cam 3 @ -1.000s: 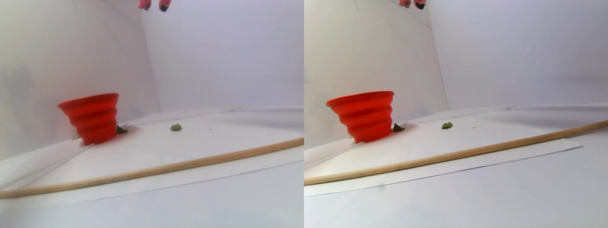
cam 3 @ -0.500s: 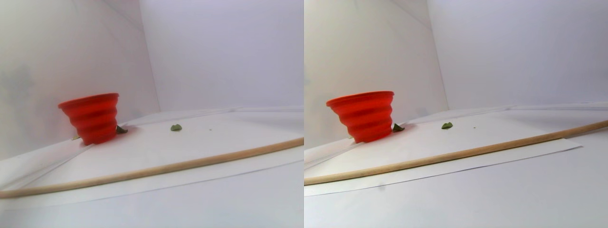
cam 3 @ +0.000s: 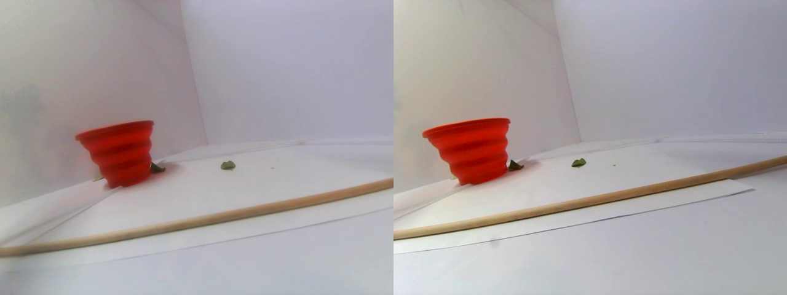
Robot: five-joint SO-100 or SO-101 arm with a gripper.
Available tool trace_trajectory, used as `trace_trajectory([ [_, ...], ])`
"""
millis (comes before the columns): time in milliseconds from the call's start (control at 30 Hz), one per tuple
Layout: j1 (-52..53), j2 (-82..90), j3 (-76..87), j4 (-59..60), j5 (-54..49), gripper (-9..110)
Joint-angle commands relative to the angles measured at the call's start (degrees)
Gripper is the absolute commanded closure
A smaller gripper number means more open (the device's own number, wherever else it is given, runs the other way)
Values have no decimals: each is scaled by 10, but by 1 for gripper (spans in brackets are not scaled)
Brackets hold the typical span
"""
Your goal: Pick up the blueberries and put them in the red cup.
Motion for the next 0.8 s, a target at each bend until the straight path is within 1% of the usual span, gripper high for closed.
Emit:
trace_trajectory([
  [0, -9, 18, -89, 44, 38, 83],
  [500, 4, 38, -199, 173, 161, 83],
  [767, 8, 45, -229, 217, 212, 83],
])
